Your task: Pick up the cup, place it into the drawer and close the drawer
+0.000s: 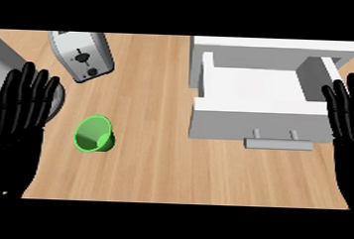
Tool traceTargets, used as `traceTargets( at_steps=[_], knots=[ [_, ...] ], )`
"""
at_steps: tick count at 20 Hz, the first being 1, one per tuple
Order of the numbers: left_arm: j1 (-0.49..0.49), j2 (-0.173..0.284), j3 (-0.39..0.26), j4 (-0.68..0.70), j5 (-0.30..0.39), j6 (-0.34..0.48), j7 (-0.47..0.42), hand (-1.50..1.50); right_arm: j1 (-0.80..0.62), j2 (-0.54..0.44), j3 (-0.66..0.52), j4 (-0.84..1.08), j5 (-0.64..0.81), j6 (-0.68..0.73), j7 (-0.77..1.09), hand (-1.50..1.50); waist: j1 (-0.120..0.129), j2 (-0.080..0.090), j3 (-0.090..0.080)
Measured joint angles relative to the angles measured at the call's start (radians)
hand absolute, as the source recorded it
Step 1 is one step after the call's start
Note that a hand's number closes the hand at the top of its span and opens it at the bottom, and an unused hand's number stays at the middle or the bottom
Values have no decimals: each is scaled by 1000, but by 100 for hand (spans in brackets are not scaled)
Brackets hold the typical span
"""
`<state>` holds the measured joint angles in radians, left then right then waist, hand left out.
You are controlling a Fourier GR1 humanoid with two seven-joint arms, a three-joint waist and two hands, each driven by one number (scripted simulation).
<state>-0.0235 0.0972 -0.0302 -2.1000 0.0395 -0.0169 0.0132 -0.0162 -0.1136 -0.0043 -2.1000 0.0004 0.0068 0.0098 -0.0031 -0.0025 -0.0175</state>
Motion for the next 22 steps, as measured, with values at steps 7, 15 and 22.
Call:
traceTargets(
  at_steps=[7, 15, 22],
  knots=[
    [14, 120, 78, 71, 281, -254, -35, -150, 5, -1, 11, -3, -15, 23, 5, -150, 4, 4, 13],
    [-41, 216, 188, 349, 548, -433, 34, -150, -52, -36, 15, 92, -64, 97, 64, -150, 2, 5, 16],
    [-128, 227, 219, 631, 443, -516, -70, -150, -124, -33, -9, 173, -73, 113, 56, -150, 0, 5, 17]
  ],
)
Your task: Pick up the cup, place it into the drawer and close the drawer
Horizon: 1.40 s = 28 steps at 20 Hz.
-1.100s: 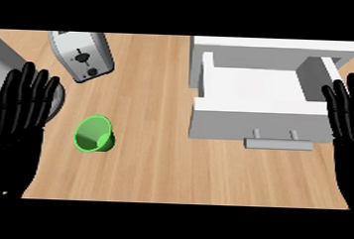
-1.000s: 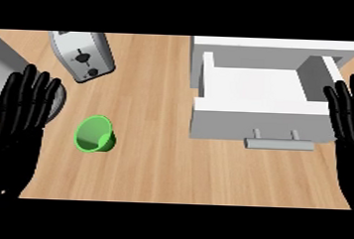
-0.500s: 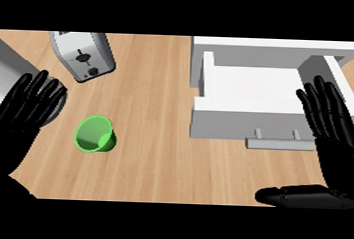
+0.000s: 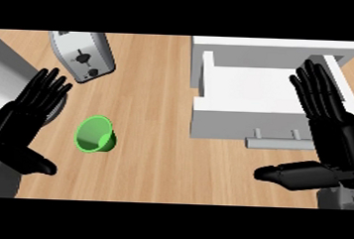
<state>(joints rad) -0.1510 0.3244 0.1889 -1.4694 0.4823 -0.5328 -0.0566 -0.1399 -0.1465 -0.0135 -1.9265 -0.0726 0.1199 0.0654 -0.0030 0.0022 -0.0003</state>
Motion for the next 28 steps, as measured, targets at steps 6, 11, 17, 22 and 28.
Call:
traceTargets(
  at_steps=[6, 11, 17, 22, 28],
  knots=[
    [-29, -4, 7, 216, -135, -41, -145, -150, -58, -11, -25, 38, -8, 12, 14, -150, -1, 0, 0],
    [-62, -3, 7, 406, -260, -37, -292, -150, -73, -22, -49, 45, -15, 24, 10, -150, -2, 0, 0],
    [-139, 21, 8, 683, -379, -35, -474, -150, -86, -24, -54, 32, -12, 25, 33, -150, -6, 0, -1],
    [-232, 30, -1, 933, -474, 34, -620, -150, -80, -25, -68, 26, -31, 39, 30, -150, -13, 3, -2],
    [-280, 28, -14, 1114, -537, 102, -746, -150, -129, -38, -87, 52, -47, 46, 45, -150, -21, 7, -3]
  ],
)
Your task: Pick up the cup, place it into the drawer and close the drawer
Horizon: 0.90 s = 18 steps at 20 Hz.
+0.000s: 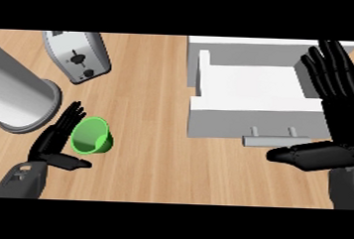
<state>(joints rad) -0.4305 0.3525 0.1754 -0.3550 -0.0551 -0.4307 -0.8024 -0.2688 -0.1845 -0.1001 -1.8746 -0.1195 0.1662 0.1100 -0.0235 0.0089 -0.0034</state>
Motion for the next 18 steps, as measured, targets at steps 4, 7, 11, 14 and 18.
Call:
traceTargets(
  at_steps=[4, 7, 11, 14, 18],
  knots=[
    [-21, -2, 1, 62, -12, 20, -48, -150, -17, -3, -2, 3, -4, -1, 16, -150, -3, 2, -1],
    [-32, -23, 0, 93, -20, 41, -80, -150, -20, -5, -4, 4, -8, 2, 18, -150, -7, 3, -1],
    [-54, -37, 2, 126, -25, 56, -104, -150, -9, -5, -3, 5, -6, 9, 7, -150, -11, 5, -2],
    [-65, -38, -1, 140, -32, 56, -118, -150, -21, -9, -6, 10, -9, 10, 16, -150, -11, 5, -2],
    [-78, -54, -7, 154, -43, 65, -134, -150, -47, -10, -11, 25, -8, 4, 20, -150, -14, 8, -3]
  ],
)
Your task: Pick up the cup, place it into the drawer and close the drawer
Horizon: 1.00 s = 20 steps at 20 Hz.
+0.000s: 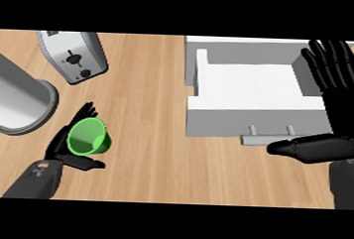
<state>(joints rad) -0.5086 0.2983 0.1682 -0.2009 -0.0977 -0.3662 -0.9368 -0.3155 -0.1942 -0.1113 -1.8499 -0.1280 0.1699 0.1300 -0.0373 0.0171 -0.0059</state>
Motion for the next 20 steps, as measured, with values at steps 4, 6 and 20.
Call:
traceTargets(
  at_steps=[4, 6, 20],
  knots=[
    [-4, -9, -6, 8, -6, -5, -7, -150, -3, -6, -2, 3, 1, 5, -2, -150, -1, 0, 0],
    [-12, -19, -9, 10, -8, -14, -4, -150, -8, -5, -4, 9, 0, 3, -1, -150, -1, 0, 0],
    [-27, -77, 20, -79, 13, 95, -110, 150, 8, -19, -12, 12, -3, 21, -5, -150, 0, -1, 0]
  ],
)
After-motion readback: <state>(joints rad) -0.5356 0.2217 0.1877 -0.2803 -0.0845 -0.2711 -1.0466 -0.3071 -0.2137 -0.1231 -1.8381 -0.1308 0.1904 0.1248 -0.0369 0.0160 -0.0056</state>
